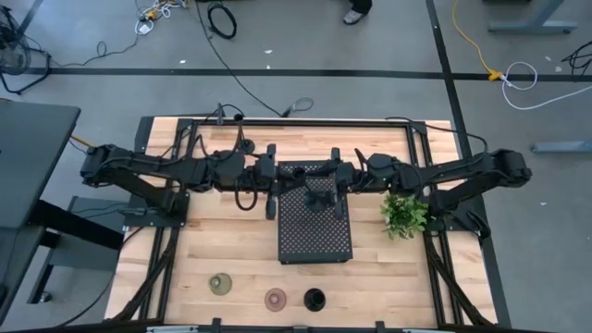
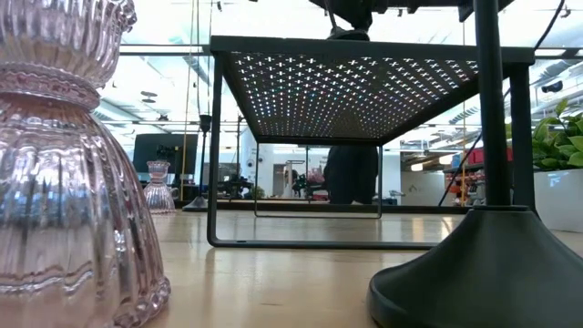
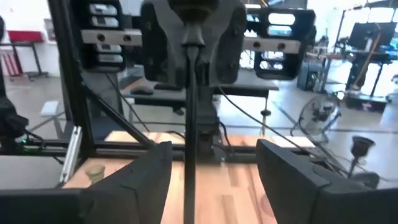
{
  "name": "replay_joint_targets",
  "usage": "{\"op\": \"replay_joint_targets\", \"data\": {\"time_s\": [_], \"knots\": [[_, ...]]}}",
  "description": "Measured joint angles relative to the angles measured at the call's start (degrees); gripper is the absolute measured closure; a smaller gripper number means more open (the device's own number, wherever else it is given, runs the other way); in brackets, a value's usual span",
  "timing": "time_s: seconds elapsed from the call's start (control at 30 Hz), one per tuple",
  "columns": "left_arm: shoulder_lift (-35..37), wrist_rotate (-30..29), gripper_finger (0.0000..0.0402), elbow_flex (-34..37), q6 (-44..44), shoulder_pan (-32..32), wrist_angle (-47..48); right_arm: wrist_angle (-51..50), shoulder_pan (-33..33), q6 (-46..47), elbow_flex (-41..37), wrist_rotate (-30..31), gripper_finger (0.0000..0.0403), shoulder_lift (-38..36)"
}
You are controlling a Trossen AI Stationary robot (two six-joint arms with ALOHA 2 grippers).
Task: Pick & Place candle stick holders
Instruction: Put the middle left black candle holder on the shelf
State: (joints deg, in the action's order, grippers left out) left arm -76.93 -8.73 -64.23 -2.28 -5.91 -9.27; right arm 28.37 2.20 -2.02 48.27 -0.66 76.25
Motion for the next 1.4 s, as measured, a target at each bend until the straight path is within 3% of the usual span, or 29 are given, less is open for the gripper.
{"op": "replay_joint_targets", "data": {"time_s": [0.23,0.33,0.47,0.53,1.1,1.4], "knots": [[0.0,0.0,0.0390,0.0,0.0,0.1,0.2,2.5,0.0,-0.3,0.0,1.1,0.0218,1.0],[0.0,-0.1,0.0389,0.0,0.1,0.1,0.3,2.6,0.0,-0.5,0.0,1.1,0.0268,1.0],[0.0,-0.4,0.0393,0.0,0.2,0.1,0.5,2.2,0.1,-2.1,0.0,0.5,0.0366,1.0],[0.0,-0.4,0.0391,0.0,0.2,0.1,0.7,2.1,0.0,-3.0,0.0,0.0,0.0388,1.0],[-0.1,-0.8,0.0368,0.0,0.1,0.1,0.9,1.6,0.0,-4.5,0.0,1.2,0.0399,0.7],[1.6,-2.0,0.0367,0.0,0.0,0.0,4.0,-2.5,-0.1,-5.8,0.0,4.4,0.0402,-3.8]]}}
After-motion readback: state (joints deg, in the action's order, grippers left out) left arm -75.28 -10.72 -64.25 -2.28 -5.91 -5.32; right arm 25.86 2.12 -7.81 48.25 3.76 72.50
